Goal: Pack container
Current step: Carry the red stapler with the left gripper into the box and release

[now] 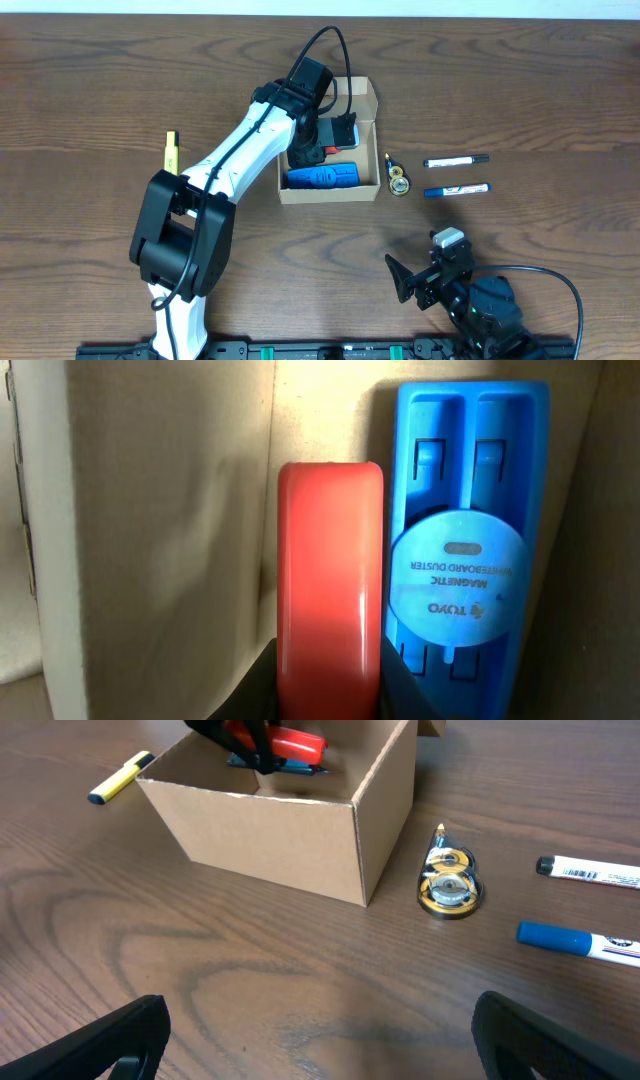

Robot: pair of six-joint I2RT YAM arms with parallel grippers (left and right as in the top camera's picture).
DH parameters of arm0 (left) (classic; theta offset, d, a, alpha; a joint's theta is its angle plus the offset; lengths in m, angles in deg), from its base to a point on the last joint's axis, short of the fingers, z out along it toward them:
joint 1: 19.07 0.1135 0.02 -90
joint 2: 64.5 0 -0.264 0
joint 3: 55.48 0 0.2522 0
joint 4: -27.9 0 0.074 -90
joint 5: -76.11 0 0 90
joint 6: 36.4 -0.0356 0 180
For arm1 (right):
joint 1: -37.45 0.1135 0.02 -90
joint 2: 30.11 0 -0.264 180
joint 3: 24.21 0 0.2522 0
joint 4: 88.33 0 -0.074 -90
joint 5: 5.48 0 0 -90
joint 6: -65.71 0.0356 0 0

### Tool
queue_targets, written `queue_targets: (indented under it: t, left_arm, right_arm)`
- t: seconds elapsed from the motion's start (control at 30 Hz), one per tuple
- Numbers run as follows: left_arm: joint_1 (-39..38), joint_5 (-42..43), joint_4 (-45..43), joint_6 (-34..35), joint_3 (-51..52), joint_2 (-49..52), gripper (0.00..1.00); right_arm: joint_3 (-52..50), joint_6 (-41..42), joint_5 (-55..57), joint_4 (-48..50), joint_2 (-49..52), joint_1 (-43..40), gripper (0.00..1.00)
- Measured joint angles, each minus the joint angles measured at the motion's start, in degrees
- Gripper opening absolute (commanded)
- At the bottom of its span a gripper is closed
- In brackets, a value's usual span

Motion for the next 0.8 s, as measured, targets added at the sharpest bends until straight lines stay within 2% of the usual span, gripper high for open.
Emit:
queue_targets:
  t: [0.13, 0.2, 0.27, 0.37, 0.43, 0.6, 0.8]
  left_arm:
    - [0.09, 0.09, 0.0, 0.0, 0.0, 0.22, 0.06]
    - [0.24, 0.09, 0.0, 0.0, 0.0, 0.26, 0.1]
    - [0.48, 0.11, -0.02, 0.0, 0.0, 0.26, 0.21]
    - [0.83, 0.11, -0.07, -0.35, 0.0, 0.26, 0.5]
    - [0.9, 0.09, -0.09, -0.07, 0.0, 0.26, 0.56]
    - [0.9, 0.13, -0.26, 0.96, 0.0, 0.26, 0.6]
    - [0.87, 0.13, 0.09, 4.35, -0.02, 0.26, 0.59]
  right_arm:
    - [0.0, 0.0, 0.0, 0.0, -0.02, 0.0, 0.99]
    - [0.0, 0.0, 0.0, 0.0, -0.02, 0.0, 0.99]
    - [0.0, 0.0, 0.0, 0.0, 0.0, 0.0, 0.99]
    - [0.0, 0.0, 0.02, 0.0, -0.02, 0.0, 0.99]
    - [0.0, -0.02, 0.0, 0.0, -0.02, 0.0, 0.99]
    - [0.0, -0.02, 0.0, 0.0, -0.02, 0.0, 0.99]
    - [0.0, 0.0, 0.02, 0.0, -0.02, 0.0, 0.99]
